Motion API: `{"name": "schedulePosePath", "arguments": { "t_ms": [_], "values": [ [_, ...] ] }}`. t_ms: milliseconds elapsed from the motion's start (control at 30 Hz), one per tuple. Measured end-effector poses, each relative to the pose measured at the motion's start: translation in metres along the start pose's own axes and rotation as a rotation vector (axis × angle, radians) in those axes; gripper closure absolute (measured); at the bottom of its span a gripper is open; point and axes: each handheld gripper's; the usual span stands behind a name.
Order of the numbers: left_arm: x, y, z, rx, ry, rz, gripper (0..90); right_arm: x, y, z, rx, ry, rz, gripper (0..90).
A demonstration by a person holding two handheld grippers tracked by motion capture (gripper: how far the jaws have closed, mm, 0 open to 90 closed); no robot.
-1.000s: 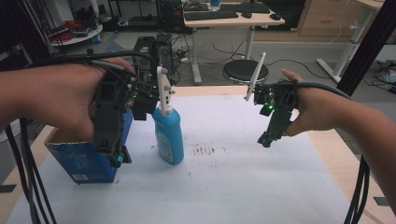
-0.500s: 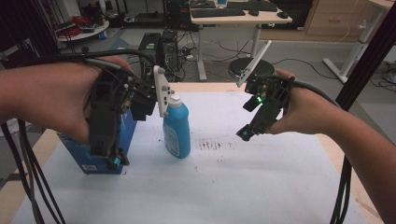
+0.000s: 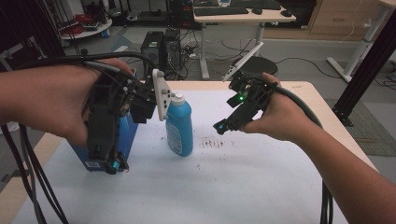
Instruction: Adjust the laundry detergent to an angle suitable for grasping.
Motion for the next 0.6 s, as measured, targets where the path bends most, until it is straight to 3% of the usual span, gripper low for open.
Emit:
{"name": "schedulePosePath", "arguments": {
  "t_ms": [600],
  "values": [
    [-0.003, -0.003, -0.004, 0.005, -0.003, -0.007, 1.7, -0.034, -0.009, 0.017, -0.117, 0.158, 0.022, 2.7]
  ]
}}
Point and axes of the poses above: each handheld gripper's, and its own axes: x roughly backward along the jaws, z roughly out of its top, y roughly to its right, and after that the axes turned 3 degrees about -y, right-handed
